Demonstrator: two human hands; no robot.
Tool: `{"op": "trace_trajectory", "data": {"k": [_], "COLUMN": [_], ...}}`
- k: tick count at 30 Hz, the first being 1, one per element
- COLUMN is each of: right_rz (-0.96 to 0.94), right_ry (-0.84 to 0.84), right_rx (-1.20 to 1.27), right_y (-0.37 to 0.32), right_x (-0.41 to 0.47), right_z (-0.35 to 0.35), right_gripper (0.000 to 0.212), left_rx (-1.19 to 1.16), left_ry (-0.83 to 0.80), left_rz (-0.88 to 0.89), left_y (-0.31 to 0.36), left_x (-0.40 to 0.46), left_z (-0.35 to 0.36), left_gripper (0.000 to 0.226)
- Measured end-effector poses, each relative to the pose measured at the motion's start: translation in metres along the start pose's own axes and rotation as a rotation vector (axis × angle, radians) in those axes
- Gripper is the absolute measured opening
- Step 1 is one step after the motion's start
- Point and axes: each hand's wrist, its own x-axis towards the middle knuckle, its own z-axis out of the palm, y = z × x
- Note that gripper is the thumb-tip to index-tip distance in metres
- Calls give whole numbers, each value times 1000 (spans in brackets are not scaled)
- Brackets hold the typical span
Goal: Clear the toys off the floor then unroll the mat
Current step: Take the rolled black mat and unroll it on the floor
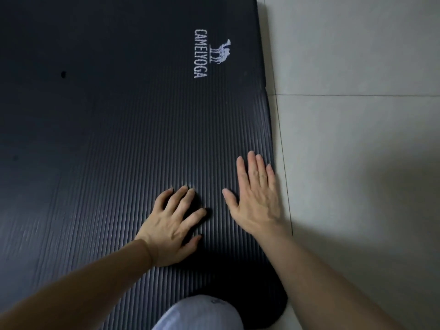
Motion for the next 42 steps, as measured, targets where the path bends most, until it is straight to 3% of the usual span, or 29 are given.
{"op": "trace_trajectory", "data": {"k": [6, 13, 23, 42], "right_rz": [55, 127, 153, 97], "right_ry": [15, 93, 168, 129], "right_rx": [8, 34, 104, 93], "right_y": [1, 7, 11, 29], "right_x": [14, 131, 311, 501], "right_z": [-11, -21, -55, -105], "right_gripper": [71, 67, 63, 60], "left_rx": [-154, -211, -254, -326], "left_ry": [111, 114, 159, 167], "left_rz": [-165, -537, -669, -840], "left_y": [-3, -49, -150, -256], "left_x": [48, 182, 331, 480], "left_z": [-12, -22, -45, -82], "left_gripper": [42, 70, 62, 66]}}
